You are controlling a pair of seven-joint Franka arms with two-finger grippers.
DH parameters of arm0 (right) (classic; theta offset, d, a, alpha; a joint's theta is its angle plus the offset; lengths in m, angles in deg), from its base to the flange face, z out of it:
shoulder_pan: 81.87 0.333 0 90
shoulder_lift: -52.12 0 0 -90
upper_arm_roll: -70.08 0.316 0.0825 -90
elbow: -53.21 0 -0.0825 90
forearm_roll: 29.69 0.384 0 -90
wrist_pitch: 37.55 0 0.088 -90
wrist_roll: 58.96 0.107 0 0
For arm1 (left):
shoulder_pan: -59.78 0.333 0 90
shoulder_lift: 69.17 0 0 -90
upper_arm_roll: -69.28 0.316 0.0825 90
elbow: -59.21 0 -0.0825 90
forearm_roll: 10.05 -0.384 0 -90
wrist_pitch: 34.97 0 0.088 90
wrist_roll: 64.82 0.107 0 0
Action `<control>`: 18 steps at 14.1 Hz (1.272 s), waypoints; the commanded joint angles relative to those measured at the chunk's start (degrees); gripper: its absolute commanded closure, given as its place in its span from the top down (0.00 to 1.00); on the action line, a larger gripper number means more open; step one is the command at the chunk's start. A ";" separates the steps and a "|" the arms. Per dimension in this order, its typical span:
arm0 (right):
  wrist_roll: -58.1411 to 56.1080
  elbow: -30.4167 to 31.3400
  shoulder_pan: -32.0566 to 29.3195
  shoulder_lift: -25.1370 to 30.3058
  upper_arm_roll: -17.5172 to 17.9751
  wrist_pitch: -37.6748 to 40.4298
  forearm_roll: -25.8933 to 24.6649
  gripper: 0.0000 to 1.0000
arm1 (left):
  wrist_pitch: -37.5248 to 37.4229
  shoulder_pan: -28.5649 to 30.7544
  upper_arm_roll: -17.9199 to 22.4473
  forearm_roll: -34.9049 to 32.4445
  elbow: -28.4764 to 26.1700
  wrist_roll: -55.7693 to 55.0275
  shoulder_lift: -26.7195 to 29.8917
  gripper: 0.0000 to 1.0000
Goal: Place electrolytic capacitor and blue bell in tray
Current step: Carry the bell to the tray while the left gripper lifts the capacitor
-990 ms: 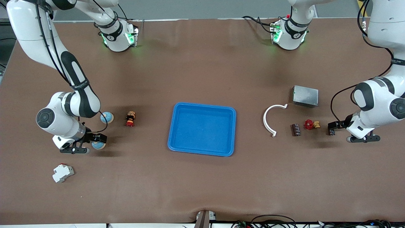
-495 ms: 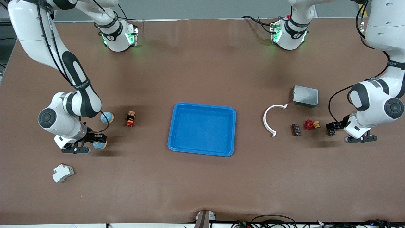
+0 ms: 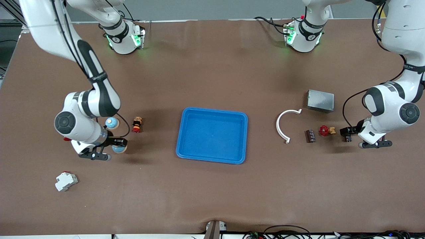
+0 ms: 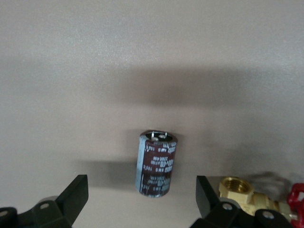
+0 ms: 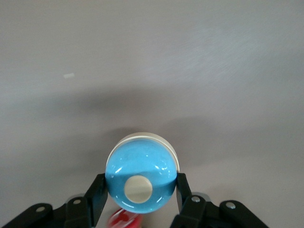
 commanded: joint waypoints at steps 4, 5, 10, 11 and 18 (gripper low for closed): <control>24.00 -0.66 11.92 4.64 -0.36 5.60 0.34 0.00 | 4.27 0.63 -0.72 0.85 -0.19 -0.31 -1.45 1.00; 25.69 -0.75 12.63 4.64 -0.27 5.60 0.34 0.00 | 4.62 0.63 -0.72 0.85 0.08 -0.31 -2.15 1.00; 37.45 -0.75 18.25 4.29 -0.27 4.46 0.34 0.00 | 5.76 0.46 -0.80 3.05 -0.01 -0.40 -2.68 0.97; 40.35 -0.75 19.92 4.20 -0.36 3.76 0.16 0.00 | 5.76 0.37 -0.80 3.22 -0.01 -0.40 -2.68 0.86; 52.24 -4.96 26.43 -2.47 -0.45 -0.20 -0.10 0.00 | 5.76 0.19 -0.80 4.37 -0.01 -0.40 -2.42 0.08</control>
